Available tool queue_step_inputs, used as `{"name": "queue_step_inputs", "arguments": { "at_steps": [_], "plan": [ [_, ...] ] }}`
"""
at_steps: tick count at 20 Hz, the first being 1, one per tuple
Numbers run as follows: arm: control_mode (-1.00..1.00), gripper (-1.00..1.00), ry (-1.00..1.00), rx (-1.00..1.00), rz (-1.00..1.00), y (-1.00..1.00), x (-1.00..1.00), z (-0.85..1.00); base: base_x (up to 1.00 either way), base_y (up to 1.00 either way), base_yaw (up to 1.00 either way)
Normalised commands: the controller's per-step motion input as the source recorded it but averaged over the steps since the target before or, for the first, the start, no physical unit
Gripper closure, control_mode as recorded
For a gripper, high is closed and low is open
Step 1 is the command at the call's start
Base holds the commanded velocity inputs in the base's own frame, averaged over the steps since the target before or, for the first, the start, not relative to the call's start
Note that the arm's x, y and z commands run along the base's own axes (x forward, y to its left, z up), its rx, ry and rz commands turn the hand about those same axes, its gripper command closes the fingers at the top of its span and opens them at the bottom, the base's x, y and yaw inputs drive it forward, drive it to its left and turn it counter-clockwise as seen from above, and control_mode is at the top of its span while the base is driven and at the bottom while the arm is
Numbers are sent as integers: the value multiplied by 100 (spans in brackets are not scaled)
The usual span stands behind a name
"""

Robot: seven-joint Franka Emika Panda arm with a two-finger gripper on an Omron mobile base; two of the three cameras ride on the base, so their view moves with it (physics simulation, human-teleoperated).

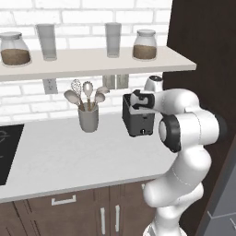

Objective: Start the toaster. Once the lever pops up, take the bread to the plate on the dining counter.

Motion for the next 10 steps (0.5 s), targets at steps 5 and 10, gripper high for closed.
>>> {"name": "queue_step_inputs", "arguments": {
  "at_steps": [5, 10],
  "plan": [
    [-100, 100, 0, 0, 5, 0, 28, -15, 0, 0, 0],
    [-100, 100, 0, 0, 5, 0, 9, -13, 0, 0, 0]
  ]
}}
